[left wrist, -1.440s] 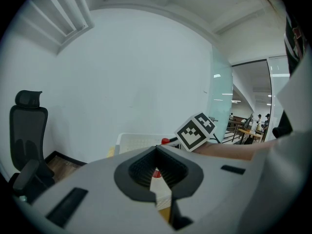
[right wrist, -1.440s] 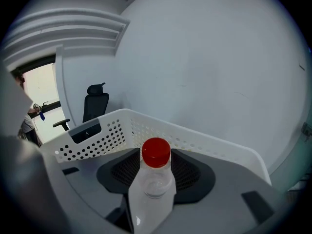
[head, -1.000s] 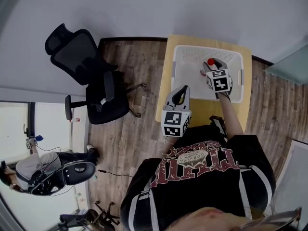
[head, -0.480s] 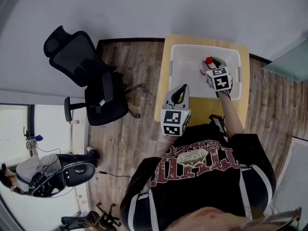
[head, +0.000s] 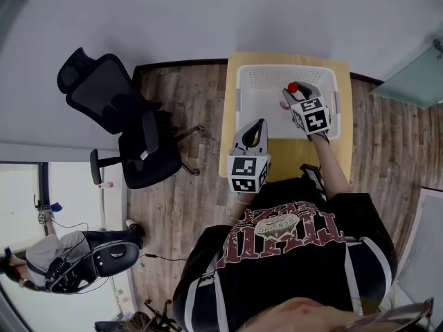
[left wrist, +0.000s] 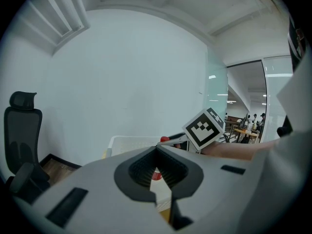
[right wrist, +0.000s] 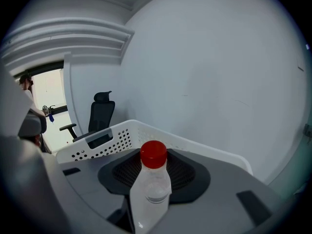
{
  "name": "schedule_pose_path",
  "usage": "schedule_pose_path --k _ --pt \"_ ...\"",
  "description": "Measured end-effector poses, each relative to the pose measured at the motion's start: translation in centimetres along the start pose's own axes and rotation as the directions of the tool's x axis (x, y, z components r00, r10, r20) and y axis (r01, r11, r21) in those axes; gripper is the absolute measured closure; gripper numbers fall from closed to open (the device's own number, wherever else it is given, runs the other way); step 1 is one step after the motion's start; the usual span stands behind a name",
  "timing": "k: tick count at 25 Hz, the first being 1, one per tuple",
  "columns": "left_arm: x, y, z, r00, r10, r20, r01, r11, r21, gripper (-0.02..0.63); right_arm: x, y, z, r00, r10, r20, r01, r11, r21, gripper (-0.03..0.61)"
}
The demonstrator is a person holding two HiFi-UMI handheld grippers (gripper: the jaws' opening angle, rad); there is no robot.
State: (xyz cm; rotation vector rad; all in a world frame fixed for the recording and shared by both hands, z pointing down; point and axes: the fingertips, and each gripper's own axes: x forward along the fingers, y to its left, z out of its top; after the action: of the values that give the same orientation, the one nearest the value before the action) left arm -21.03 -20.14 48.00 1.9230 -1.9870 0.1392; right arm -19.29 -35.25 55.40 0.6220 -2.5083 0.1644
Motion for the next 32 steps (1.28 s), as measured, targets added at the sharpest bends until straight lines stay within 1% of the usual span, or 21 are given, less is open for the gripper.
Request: schedule_pose_path --k 12,18,25,32 --pt "0.9 -1.3 0.3 0.999 -0.038 0.015 0.038 0.999 0.006 0.586 -2.6 0.5 1.1 0.999 0.022 0.039 -0.022 1.0 -0.014 0.41" --pt "1.4 -2.5 0.1 0.998 -0.06 0.012 0.06 0.998 0.012 0.586 -4.3 0.6 1.4 0.998 0.03 0.056 -0.029 0.999 -0.031 0.411" --pt "1.5 -3.2 0.1 0.997 -0.079 0.008 0.079 0.997 0.016 0.586 -6.1 1.1 2.5 0.996 0.034 0.08 -0.03 0.998 -0.053 0.411" --pt "1.2 -3.5 -0.1 0.996 -0.091 0.002 0.091 0.996 0.024 0.586 -7.4 1.7 2.8 0.995 0.032 0.095 -0.028 0.998 -0.05 0.411"
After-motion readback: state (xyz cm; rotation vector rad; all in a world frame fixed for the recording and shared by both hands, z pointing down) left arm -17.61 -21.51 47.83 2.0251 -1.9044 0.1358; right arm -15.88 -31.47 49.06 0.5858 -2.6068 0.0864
